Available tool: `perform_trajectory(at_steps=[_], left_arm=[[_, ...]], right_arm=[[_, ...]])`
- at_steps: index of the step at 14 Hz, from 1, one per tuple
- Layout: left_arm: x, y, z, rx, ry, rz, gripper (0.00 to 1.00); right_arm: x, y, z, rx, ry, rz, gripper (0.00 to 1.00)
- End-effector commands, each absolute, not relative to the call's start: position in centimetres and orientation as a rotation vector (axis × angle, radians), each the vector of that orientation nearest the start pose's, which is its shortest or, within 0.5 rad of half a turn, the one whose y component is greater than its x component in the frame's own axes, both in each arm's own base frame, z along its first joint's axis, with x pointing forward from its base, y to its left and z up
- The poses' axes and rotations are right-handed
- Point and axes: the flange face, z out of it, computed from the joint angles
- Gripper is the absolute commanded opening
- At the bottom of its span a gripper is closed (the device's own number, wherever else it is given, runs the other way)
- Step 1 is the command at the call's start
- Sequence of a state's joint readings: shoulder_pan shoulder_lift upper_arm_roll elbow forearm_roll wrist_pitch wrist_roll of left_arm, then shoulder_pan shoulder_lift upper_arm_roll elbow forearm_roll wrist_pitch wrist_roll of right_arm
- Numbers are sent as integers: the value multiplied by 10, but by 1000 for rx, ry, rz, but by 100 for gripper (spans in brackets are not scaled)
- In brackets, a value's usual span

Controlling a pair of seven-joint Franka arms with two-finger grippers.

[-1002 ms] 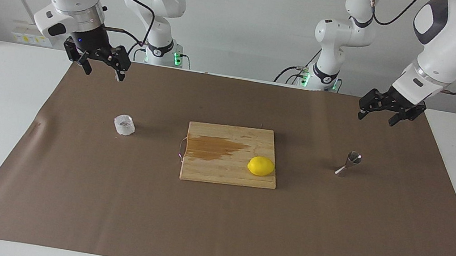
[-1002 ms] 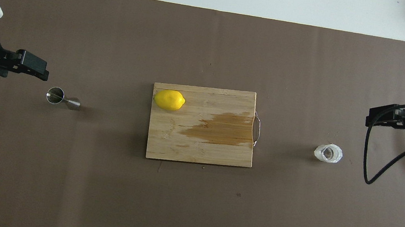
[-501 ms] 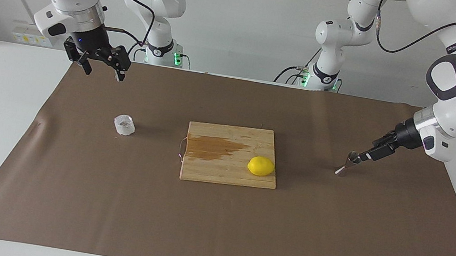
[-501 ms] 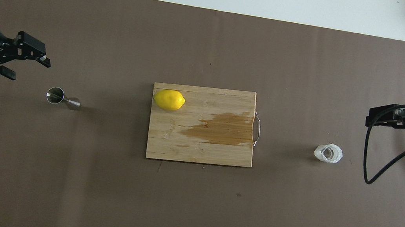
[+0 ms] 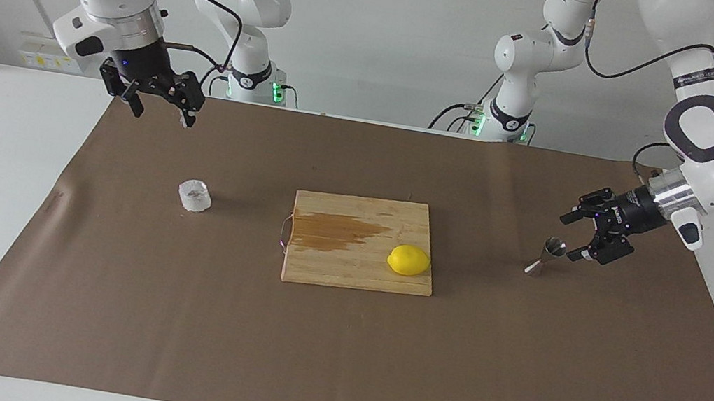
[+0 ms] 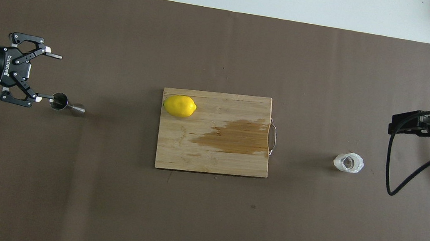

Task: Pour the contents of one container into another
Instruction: 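Open the left gripper and move it toward the metal cup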

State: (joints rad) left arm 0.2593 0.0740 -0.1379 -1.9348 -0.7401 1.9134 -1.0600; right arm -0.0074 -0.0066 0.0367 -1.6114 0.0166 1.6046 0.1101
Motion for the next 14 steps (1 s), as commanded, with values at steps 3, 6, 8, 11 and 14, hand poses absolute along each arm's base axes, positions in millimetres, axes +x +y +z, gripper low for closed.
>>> perform_trajectory(at_steps=[3, 6, 8, 11, 14], left_arm=[[528, 43, 419, 1539, 1878, -556, 100], [515, 61, 397, 1423, 1977, -586, 100], [505, 80, 386, 1345, 2027, -585, 100], [501, 82, 367, 1224, 2077, -580, 100], [497, 77, 359, 1195, 2089, -582, 100]], right_arm=[[551, 15, 613, -3116, 106, 19, 100], [551, 15, 613, -3118, 106, 19, 100], [551, 15, 613, -3118, 106, 19, 100], [551, 15, 613, -3118, 106, 19, 100], [551, 16, 613, -3118, 104, 19, 100]])
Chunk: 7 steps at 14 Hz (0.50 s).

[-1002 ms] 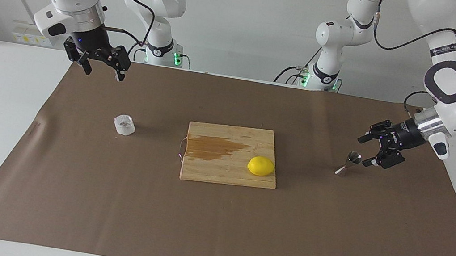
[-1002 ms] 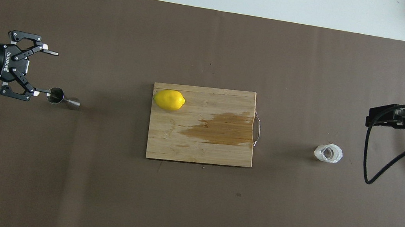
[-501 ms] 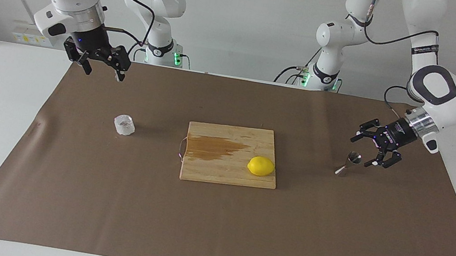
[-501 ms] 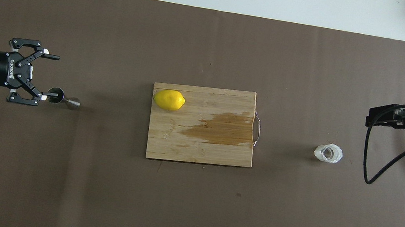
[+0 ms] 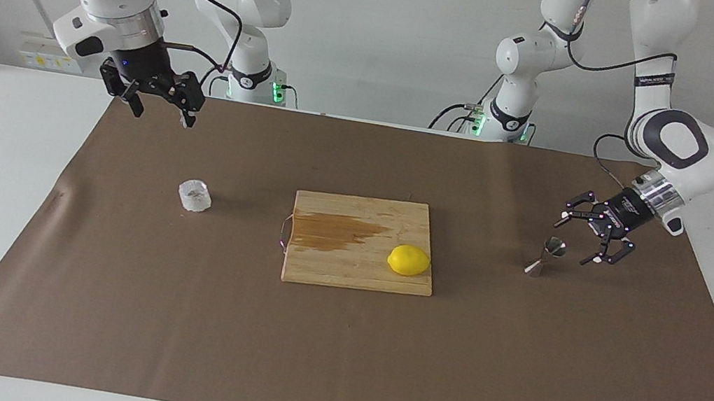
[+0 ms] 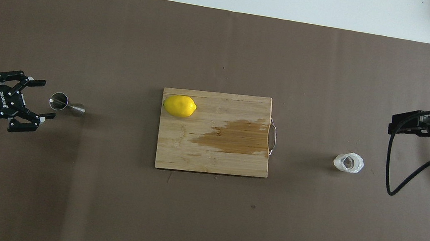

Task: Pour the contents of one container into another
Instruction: 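Open the left gripper and move it toward the metal cup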

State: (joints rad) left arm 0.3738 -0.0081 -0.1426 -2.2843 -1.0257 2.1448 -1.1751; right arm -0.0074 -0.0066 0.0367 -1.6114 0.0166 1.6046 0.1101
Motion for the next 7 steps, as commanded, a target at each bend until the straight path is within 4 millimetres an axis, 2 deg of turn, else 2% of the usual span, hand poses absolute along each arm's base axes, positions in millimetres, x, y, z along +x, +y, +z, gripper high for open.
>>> perform_trajectory(at_steps=[1, 4, 7], left_arm=[[496, 73, 356, 1204, 2095, -570, 100], [494, 66, 350, 1217, 2106, -547, 100], [500, 52, 349, 1265, 2091, -490, 100]], right_arm=[[551, 16, 613, -3118, 104, 19, 100], [551, 15, 613, -3118, 106, 19, 100], [551, 15, 614, -3118, 106, 16, 100]])
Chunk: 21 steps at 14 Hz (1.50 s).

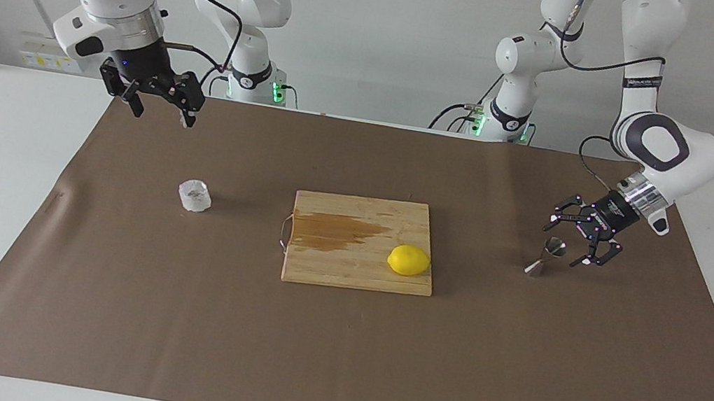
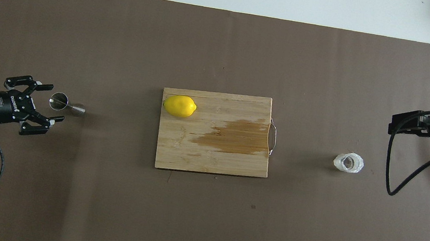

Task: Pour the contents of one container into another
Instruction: 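Open the left gripper and move it toward the metal cup, then close the left gripper around the metal cup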

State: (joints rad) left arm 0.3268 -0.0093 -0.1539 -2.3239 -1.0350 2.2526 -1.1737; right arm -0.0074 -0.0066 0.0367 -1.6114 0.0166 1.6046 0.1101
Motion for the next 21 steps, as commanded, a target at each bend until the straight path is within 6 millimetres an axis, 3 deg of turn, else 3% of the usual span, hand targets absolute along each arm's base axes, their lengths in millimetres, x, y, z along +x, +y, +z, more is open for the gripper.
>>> perform_trajectory(at_steps=[1, 14, 19, 21], left_arm=[[501, 48, 349, 1274, 2087, -486, 100], [495, 59, 347, 1249, 2100, -495, 99], [496, 60, 347, 1245, 2103, -492, 82], [495, 59, 347, 1246, 2102, -493, 71]], right_arm=[[551, 15, 613, -3118, 106, 19, 100], [551, 16, 613, -3117, 104, 19, 100], [551, 15, 614, -3118, 106, 16, 100], [551, 16, 613, -3117, 104, 19, 100]])
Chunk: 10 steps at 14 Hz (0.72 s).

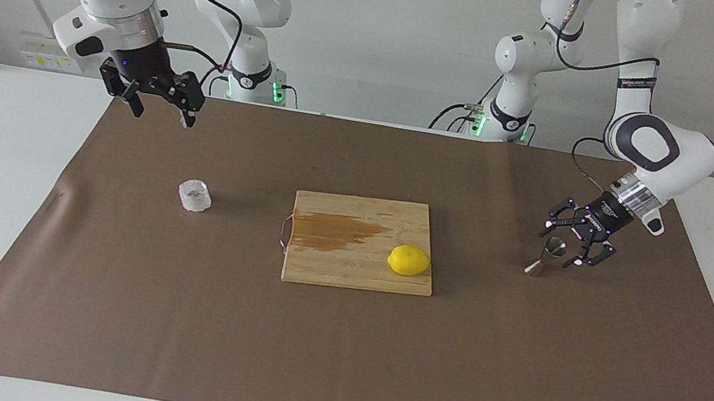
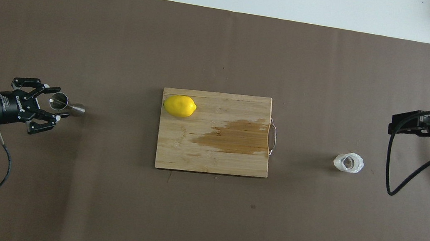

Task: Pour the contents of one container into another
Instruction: 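Close the left gripper around the metal cup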

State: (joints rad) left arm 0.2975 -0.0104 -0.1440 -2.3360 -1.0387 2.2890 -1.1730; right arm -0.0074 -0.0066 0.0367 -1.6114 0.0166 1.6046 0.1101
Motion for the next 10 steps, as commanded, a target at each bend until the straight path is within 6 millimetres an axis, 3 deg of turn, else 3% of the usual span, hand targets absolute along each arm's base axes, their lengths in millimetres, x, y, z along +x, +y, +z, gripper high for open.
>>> perform_trajectory(at_steps=[1, 2, 5, 8, 10], left_arm=[[495, 59, 347, 1248, 2102, -492, 64], [496, 60, 347, 1245, 2104, -491, 54], [496, 58, 347, 1250, 2102, -492, 0], [501, 52, 350, 1260, 2093, -491, 0], [517, 43, 364, 1281, 2055, -503, 0]], right_arm=[[551, 15, 613, -3118, 106, 19, 100], [551, 15, 613, -3118, 106, 19, 100], [551, 15, 613, -3118, 106, 19, 100], [551, 15, 614, -3118, 106, 16, 100], [551, 15, 614, -3118, 106, 16, 100]])
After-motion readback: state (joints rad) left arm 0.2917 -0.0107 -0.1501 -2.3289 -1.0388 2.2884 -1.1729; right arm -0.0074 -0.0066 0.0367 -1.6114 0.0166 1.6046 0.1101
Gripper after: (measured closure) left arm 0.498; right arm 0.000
